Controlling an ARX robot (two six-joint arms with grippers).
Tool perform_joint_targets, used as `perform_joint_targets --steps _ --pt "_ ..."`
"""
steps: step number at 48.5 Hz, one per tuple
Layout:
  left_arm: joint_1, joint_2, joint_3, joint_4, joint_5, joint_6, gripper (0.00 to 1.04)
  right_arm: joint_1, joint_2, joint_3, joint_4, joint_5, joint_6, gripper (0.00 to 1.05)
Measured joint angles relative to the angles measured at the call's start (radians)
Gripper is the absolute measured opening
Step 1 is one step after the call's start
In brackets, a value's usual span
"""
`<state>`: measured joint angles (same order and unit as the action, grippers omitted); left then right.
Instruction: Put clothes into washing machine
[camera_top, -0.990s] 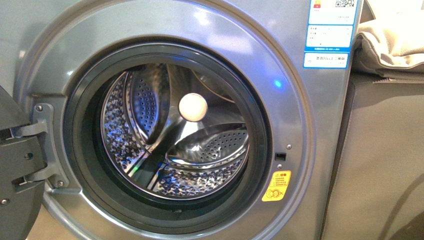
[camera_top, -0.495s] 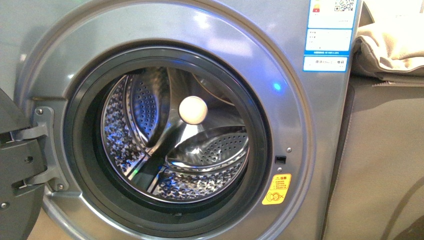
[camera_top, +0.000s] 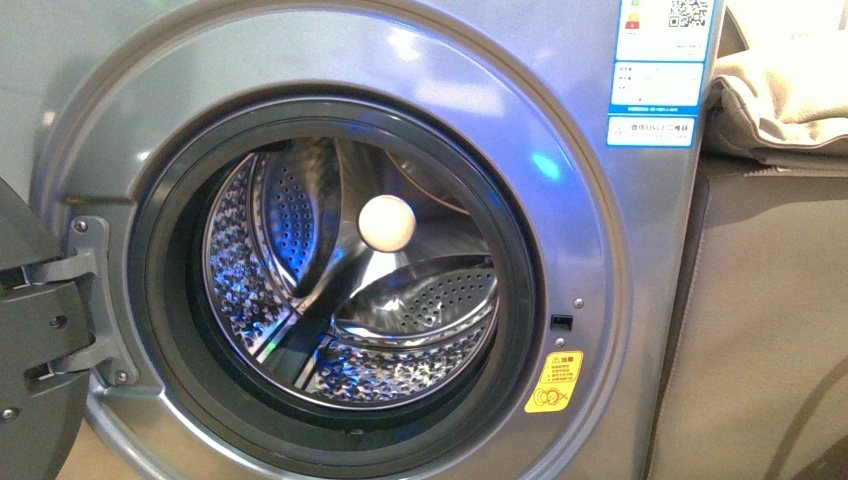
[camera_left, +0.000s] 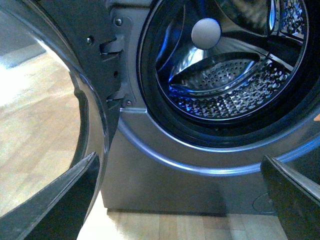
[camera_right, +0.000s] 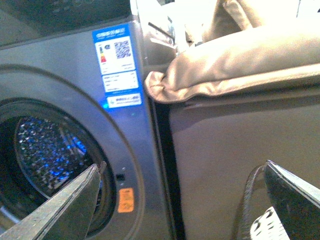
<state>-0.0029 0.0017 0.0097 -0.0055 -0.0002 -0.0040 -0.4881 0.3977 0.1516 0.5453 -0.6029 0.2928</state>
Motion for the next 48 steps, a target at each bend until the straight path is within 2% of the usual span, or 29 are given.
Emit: perform_joint_targets --steps 3,8,16,25,29,37,48 --pt "0.0 0.0 0.0 0.0 0.0 0.0 0.98 -0.087 0.135 0.066 0.063 -0.07 0.001 0.97" --pt "0.0 0.0 0.0 0.0 0.0 0.0 0.98 -0.198 0.354 0.199 0.005 -0.164 0.037 0.97" --pt "0.0 0.0 0.0 0.0 0.0 0.0 0.98 -0.293 0.66 0.383 -0.114 -0.168 0.014 0.97" --pt "0.0 0.0 0.0 0.0 0.0 0.0 0.98 -0.308 0.904 0.513 -0.282 -0.106 -0.109 0.97" --pt "0.0 0.0 0.0 0.0 0.0 0.0 0.98 -0.302 1.073 0.557 -0.359 -0.041 -0.213 0.97" --pt "0.0 0.0 0.0 0.0 0.0 0.0 0.98 -0.302 1.384 0.666 -0.364 0.089 -0.325 0.97" --pt "0.0 0.0 0.0 0.0 0.0 0.0 0.98 -0.316 1.691 0.803 -0.349 0.18 -0.38 0.97"
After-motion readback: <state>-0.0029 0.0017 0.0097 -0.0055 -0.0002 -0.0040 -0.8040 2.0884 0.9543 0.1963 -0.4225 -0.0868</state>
